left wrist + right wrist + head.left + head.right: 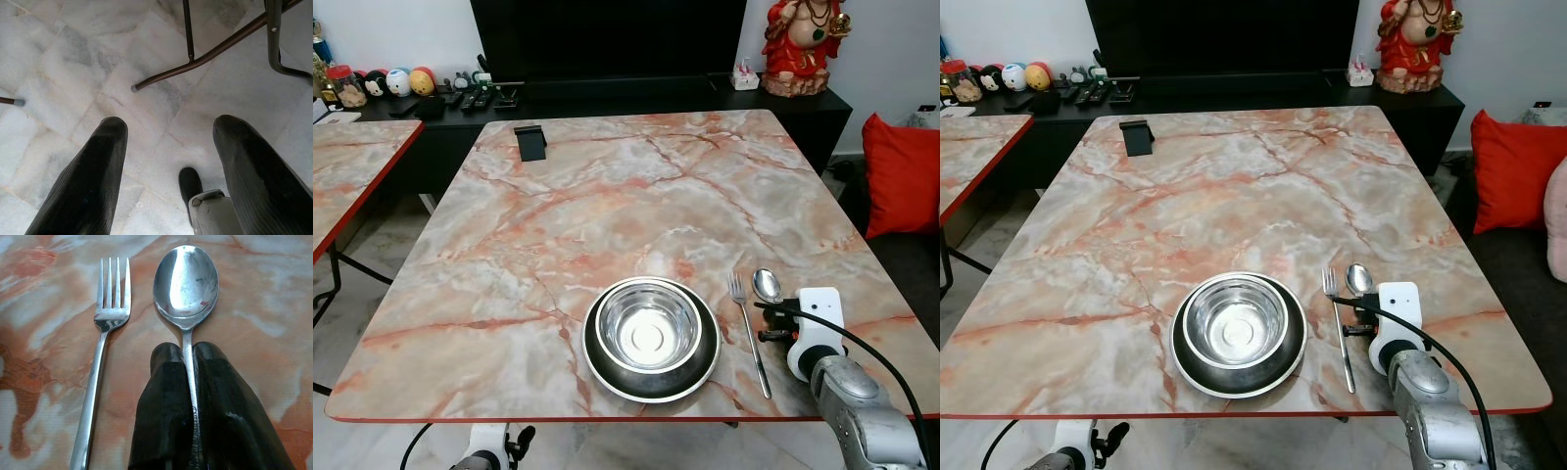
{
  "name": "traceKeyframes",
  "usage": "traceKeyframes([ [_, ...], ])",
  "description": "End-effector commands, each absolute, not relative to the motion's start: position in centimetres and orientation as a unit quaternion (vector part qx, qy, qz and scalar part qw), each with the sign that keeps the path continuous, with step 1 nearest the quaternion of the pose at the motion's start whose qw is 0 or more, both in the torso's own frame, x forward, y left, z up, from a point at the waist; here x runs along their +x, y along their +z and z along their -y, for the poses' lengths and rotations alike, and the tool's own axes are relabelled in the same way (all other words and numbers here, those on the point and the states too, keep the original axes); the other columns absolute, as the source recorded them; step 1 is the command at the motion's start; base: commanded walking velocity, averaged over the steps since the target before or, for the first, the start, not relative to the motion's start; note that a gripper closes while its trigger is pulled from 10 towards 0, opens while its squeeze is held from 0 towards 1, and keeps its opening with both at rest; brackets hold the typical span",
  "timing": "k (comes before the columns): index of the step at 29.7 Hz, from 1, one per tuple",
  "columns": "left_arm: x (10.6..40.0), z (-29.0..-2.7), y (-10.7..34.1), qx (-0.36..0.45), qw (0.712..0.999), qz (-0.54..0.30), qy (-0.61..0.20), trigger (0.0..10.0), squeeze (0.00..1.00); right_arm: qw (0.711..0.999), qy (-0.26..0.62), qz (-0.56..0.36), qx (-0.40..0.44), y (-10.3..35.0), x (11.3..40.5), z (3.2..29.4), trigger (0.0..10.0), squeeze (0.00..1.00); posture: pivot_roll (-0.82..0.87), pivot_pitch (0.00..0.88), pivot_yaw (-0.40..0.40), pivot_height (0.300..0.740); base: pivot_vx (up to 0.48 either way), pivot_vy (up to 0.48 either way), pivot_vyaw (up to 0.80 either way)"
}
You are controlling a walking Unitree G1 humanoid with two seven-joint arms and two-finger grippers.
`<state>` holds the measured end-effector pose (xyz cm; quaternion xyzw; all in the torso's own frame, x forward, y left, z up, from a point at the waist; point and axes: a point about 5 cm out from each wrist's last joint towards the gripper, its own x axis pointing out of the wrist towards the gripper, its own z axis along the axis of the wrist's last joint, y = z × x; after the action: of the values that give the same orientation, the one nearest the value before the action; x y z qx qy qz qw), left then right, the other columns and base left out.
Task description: Setting the table
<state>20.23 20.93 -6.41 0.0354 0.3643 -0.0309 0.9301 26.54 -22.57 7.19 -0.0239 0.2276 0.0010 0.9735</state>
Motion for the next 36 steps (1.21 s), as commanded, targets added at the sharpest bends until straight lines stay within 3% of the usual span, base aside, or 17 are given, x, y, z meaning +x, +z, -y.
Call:
traceKeyframes([
  [1, 20.1, -20.9, -6.6, 0.038, 0.925, -0.375, -0.034, 10.0, 0.0, 0.966, -0.019, -0.256, -0.023, 6.0, 25.6, 23.4, 10.0, 0.0, -0.05, 0.0, 0.041, 0.74, 0.0, 0.0, 0.0],
  [36, 20.2, -20.8, -6.5, 0.043, 0.926, -0.373, -0.039, 10.0, 0.0, 0.988, -0.042, -0.144, -0.024, 8.5, 26.8, 23.9, 10.0, 0.0, -0.05, 0.0, 0.043, 0.74, 0.0, 0.0, 0.0],
])
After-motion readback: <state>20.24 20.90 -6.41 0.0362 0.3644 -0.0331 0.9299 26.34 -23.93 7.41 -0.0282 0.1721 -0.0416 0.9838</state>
